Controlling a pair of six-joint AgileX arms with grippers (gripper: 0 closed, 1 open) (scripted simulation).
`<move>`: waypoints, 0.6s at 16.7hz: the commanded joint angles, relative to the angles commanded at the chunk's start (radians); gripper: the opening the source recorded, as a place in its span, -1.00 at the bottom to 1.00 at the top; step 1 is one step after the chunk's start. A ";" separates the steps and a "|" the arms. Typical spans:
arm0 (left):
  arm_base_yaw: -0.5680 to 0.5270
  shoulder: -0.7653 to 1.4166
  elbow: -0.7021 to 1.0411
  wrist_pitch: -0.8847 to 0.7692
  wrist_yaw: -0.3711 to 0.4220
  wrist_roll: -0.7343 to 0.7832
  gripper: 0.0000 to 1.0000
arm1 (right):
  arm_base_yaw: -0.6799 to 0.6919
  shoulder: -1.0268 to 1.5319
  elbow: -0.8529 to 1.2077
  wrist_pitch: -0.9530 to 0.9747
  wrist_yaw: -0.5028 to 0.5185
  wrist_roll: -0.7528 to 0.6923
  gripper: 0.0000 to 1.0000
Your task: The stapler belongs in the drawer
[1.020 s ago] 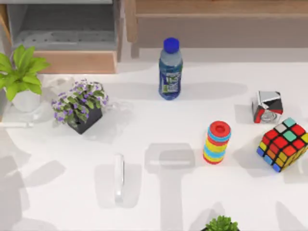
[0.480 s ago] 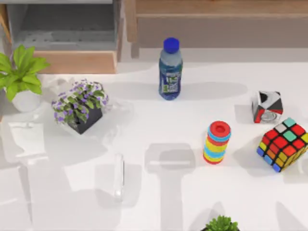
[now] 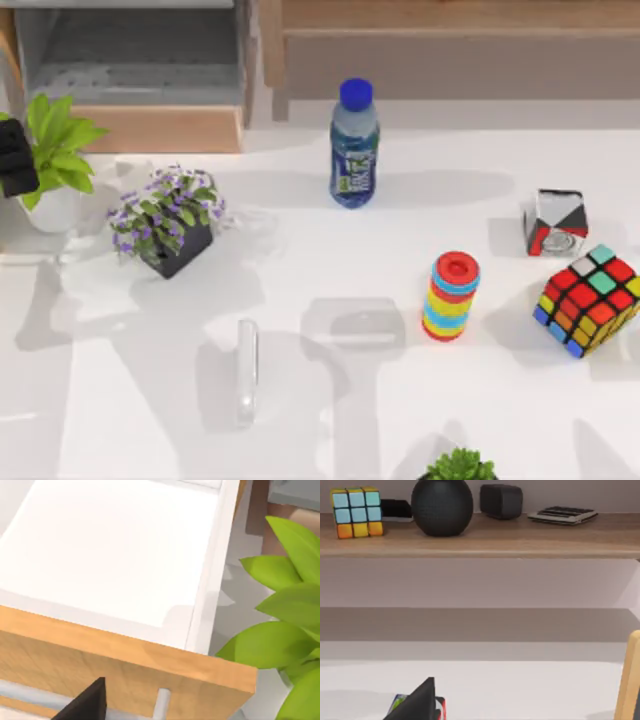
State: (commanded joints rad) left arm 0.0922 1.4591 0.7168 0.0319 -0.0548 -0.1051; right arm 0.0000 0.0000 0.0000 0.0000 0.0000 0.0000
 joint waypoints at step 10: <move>-0.626 0.139 0.260 -0.656 -0.071 -0.502 1.00 | 0.000 0.000 0.000 0.000 0.000 0.000 1.00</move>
State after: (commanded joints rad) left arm -0.5341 1.5978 0.9765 -0.6245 -0.1262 -0.6068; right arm 0.0000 0.0000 0.0000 0.0000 0.0000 0.0000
